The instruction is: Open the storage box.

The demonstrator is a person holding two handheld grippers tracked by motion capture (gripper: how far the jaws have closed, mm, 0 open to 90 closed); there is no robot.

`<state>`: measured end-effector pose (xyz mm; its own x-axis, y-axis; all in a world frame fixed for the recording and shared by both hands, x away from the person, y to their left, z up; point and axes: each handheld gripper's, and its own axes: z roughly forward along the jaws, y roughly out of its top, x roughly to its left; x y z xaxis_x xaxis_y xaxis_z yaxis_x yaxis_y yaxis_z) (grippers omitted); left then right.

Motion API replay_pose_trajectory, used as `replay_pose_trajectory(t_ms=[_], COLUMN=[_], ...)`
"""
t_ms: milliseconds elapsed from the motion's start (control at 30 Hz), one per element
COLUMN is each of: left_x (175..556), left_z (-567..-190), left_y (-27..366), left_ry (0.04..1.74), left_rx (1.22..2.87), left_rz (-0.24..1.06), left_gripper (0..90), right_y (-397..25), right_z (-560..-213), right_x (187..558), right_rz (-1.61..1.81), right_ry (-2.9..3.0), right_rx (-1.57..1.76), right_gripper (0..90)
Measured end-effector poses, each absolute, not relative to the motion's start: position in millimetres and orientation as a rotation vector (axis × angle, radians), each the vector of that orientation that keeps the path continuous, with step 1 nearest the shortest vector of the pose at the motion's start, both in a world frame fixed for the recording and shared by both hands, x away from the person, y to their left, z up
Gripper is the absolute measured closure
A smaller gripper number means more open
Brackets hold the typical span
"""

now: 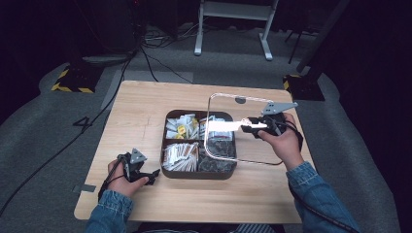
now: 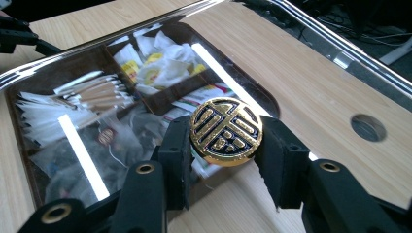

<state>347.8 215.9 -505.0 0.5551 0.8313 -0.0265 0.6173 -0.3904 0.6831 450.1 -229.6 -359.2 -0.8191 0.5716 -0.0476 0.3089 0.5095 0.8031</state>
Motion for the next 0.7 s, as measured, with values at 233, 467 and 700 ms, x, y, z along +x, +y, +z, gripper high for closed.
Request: replay_pose_trajectory(t_ms=[233, 467, 700], left_x=[347.0, 347.0, 347.0], left_z=[-505.2, -505.2, -505.2], left_y=[215.5, 215.6, 215.5], left_ry=[1.163, 1.163, 1.163], left_rx=[2.134, 2.134, 2.134], left_rz=[0.429, 0.429, 0.428], left_gripper=[12.0, 12.0, 12.0], right_y=[-260.1, -287.8, -306.9], right_z=[-360.2, -365.5, -371.9], right_x=[451.2, 455.5, 461.3], right_rz=[1.209, 1.189, 1.203], right_ry=[2.427, 2.390, 2.359], right_rx=[0.803, 0.879, 0.943], right_gripper=[58.2, 58.3, 58.3])
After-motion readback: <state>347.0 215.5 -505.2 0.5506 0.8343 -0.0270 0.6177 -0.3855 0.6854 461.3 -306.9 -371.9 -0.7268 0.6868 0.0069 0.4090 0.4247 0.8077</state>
